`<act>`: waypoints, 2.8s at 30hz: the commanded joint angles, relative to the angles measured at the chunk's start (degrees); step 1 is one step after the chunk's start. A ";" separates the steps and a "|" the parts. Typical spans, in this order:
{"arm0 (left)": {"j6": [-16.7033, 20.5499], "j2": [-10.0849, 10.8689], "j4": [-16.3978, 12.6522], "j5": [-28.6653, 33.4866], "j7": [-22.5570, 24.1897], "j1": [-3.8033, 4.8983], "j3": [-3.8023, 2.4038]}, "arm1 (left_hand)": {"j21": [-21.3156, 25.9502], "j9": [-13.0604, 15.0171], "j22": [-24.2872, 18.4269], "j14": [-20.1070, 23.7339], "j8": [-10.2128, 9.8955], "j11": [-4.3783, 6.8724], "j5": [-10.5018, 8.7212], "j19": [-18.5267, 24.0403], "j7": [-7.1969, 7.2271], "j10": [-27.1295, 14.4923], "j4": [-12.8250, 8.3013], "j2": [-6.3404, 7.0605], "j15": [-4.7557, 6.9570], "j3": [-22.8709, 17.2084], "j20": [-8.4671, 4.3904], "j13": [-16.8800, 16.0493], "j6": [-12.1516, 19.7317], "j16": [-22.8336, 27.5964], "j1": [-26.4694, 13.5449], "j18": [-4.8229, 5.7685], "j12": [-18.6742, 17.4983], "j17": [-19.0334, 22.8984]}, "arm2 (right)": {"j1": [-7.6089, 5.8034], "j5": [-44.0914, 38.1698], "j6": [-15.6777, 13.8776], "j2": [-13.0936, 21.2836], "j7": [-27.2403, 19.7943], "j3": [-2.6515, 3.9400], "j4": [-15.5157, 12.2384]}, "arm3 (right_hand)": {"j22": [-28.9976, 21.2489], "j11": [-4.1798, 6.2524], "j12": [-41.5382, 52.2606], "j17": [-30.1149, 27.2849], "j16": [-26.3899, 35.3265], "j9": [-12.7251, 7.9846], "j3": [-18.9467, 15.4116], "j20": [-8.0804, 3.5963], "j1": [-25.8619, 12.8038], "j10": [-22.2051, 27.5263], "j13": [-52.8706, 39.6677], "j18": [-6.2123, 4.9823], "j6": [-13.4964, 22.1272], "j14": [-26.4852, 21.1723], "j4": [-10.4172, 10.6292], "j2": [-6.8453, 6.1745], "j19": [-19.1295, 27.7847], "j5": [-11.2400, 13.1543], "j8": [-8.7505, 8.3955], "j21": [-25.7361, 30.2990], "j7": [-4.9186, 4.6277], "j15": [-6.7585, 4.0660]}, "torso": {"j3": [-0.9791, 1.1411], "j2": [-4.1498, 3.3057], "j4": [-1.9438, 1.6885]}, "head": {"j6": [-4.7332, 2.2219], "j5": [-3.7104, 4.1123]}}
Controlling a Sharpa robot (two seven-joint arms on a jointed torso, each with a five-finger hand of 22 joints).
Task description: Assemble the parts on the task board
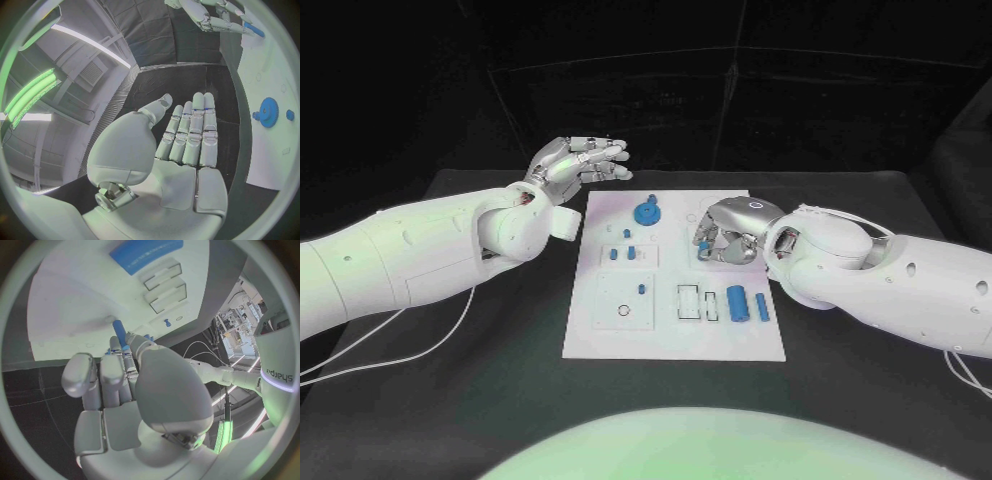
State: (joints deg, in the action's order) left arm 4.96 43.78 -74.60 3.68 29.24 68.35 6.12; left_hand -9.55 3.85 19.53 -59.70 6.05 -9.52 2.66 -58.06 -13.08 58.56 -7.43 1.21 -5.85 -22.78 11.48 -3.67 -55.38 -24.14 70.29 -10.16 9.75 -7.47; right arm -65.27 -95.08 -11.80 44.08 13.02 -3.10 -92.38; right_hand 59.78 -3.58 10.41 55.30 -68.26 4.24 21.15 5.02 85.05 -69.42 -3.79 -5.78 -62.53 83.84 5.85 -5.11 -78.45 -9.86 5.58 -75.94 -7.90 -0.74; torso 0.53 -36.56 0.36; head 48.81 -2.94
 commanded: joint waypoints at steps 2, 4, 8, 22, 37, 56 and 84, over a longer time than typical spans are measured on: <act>-0.88 0.01 0.07 -0.19 -0.04 0.10 -0.06 | 0.24 0.02 -0.10 0.05 0.12 -0.03 0.15 -0.02 -0.04 -0.55 -0.25 -0.21 -0.24 -0.02 0.46 -0.05 0.41 0.14 0.51 -0.18 0.28 0.07 | -0.10 -0.61 -6.90 0.75 -2.15 0.11 -2.81 | 0.09 -0.12 -0.46 0.01 -0.19 0.06 0.54 0.03 0.25 -0.42 -0.03 0.25 -0.25 1.32 -0.11 -0.01 -0.36 0.31 0.31 -0.21 -0.19 -0.37 | 0.03 -0.05 0.02 | -0.13 -0.04; -0.88 0.02 0.08 -0.19 -0.06 0.10 -0.06 | 0.24 0.02 -0.10 0.05 0.12 -0.03 0.15 -0.02 -0.04 -0.55 -0.25 -0.21 -0.24 -0.02 0.46 -0.05 0.41 0.14 0.51 -0.18 0.28 0.07 | -0.11 0.26 -8.06 1.06 -2.68 0.15 -4.24 | 0.17 -0.12 -0.58 0.12 -0.31 0.04 0.77 0.03 0.28 -0.58 -0.05 0.27 -0.29 1.33 -0.25 -0.09 -0.40 0.31 0.26 -0.26 -0.21 -0.37 | 0.01 -0.06 0.01 | -0.14 -0.02; -0.90 -0.01 0.10 -0.19 -0.06 0.10 -0.06 | 0.24 0.02 -0.10 0.05 0.12 -0.03 0.15 -0.02 -0.04 -0.55 -0.25 -0.21 -0.24 -0.02 0.46 -0.05 0.41 0.14 0.51 -0.18 0.28 0.07 | -0.11 2.17 -8.32 0.69 -3.87 0.16 -6.15 | 0.16 -0.12 -0.73 0.07 -0.33 0.01 1.03 0.02 0.32 -0.72 -0.07 0.27 -0.35 1.32 -0.42 -0.18 -0.40 0.27 0.21 -0.27 -0.22 -0.37 | -0.07 -0.06 -0.07 | -0.15 -0.04; -1.14 -0.66 0.10 -0.73 0.07 0.12 -0.06 | 0.26 0.02 -0.15 0.03 0.14 -0.03 0.15 -0.04 -0.05 -0.59 -0.30 -0.27 -0.24 0.00 0.45 -0.05 0.44 0.17 0.59 -0.19 0.32 0.09 | 2.13 4.98 -1.43 -7.35 -10.37 0.04 -4.65 | -0.18 -0.41 -1.69 -0.29 -0.26 -0.16 1.93 0.12 -0.02 -0.56 -0.02 0.22 -0.06 1.17 -0.78 -0.47 -0.21 0.12 -0.28 -0.10 -0.52 -0.20 | -0.08 -0.10 -0.10 | 0.08 -1.71; -1.29 -1.00 0.15 -0.79 0.12 0.13 -0.06 | 0.26 0.02 -0.15 0.03 0.14 -0.03 0.15 -0.04 -0.05 -0.59 -0.30 -0.27 -0.24 0.00 0.45 -0.05 0.44 0.17 0.59 -0.19 0.32 0.09 | 4.71 1.49 2.19 -11.13 -8.60 -0.12 -0.56 | -0.25 -0.45 -1.90 -0.44 -0.20 -0.19 2.05 0.15 -0.16 -0.51 -0.01 0.21 0.01 1.12 -0.83 -0.56 -0.17 0.06 -0.39 -0.07 -0.56 -0.15 | 0.03 -0.15 -0.12 | 0.65 -2.76; -1.45 -1.22 0.36 -0.80 0.08 0.13 -0.06 | 0.26 0.02 -0.15 0.03 0.14 -0.03 0.15 -0.04 -0.05 -0.59 -0.30 -0.27 -0.24 0.00 0.45 -0.05 0.44 0.17 0.59 -0.19 0.32 0.09 | 5.50 -2.05 3.60 -12.97 -6.43 -0.18 1.18 | -0.23 -0.46 -1.98 -0.48 -0.20 -0.20 2.14 0.17 -0.20 -0.51 -0.02 0.21 0.00 1.11 -0.85 -0.54 -0.16 0.00 -0.42 -0.07 -0.57 -0.13 | 0.00 -0.09 -0.07 | 0.95 -3.17; -1.56 -1.30 0.47 -0.80 -0.04 0.12 -0.06 | 0.26 0.02 -0.15 0.03 0.14 -0.03 0.15 -0.04 -0.05 -0.59 -0.30 -0.27 -0.24 0.00 0.45 -0.05 0.44 0.17 0.59 -0.19 0.32 0.09 | 5.82 -5.38 2.64 -14.65 -4.18 -1.05 1.39 | -5.51 -2.38 -6.35 -2.93 0.98 -0.63 0.59 1.63 -5.29 5.91 0.15 -0.71 7.37 0.31 0.37 -4.46 2.44 0.90 -2.13 2.86 -1.78 1.43 | -0.04 -0.10 -0.08 | 1.07 -3.44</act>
State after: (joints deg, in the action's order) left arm 4.07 42.50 -74.07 3.03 28.99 68.37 6.12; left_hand -9.55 3.85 19.45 -59.70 6.05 -9.73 2.67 -58.06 -13.08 58.35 -7.43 0.99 -5.85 -22.78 11.48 -3.67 -55.38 -24.14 70.52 -10.15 9.75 -7.45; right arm -59.39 -99.46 -8.09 29.50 8.60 -4.15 -90.88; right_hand 54.50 -5.93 4.43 52.46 -67.50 3.61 21.97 6.61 80.24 -63.74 -3.67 -5.78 -55.49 84.04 6.23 -9.73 -76.29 -9.13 3.77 -73.20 -9.72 0.32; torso 0.49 -36.64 0.29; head 49.83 -6.33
